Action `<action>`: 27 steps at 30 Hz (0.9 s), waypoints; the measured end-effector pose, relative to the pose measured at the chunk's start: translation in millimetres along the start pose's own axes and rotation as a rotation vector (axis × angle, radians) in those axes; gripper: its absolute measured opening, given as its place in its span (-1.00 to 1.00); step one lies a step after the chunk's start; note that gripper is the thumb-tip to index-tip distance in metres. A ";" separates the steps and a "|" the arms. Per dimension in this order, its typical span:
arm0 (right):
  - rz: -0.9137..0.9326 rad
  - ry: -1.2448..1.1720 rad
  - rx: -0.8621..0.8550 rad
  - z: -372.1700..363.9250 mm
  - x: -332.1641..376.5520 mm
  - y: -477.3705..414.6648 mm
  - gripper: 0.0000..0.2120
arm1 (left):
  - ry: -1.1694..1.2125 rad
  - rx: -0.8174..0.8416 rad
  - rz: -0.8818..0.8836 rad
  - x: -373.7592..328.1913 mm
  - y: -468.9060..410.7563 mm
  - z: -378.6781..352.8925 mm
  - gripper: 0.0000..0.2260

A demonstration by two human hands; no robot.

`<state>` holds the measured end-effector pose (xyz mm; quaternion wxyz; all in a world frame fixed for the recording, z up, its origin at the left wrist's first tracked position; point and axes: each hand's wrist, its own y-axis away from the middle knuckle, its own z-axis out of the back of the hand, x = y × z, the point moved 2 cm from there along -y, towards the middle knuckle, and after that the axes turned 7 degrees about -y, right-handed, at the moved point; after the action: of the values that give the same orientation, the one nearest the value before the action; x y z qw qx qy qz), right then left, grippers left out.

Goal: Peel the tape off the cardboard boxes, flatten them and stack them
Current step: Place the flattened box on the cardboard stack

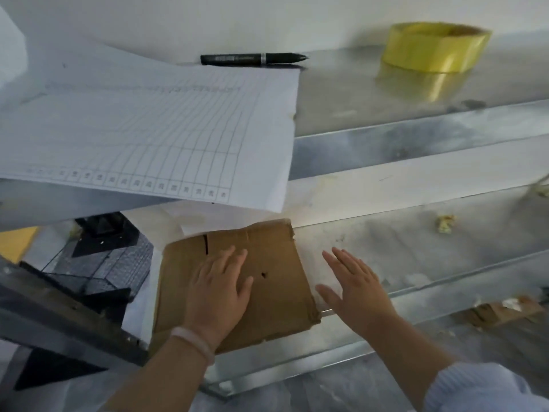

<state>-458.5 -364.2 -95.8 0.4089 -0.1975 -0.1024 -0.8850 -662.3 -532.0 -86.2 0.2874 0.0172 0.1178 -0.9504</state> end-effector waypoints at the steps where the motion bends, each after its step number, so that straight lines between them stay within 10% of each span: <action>1: -0.013 -0.003 -0.026 9.9 -9.6 6.8 -0.34 | 0.017 -0.032 -0.063 -19.6 -5.0 3.7 -0.59; 27: -0.536 0.090 -0.571 299.7 -415.5 258.8 -0.34 | 0.407 -0.187 -0.853 -665.5 -73.6 8.0 -0.52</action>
<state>63.1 -144.4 -0.8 0.0959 -0.2308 0.1180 -0.9611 -147.4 -113.6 4.1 -0.1567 0.1272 0.2534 -0.9461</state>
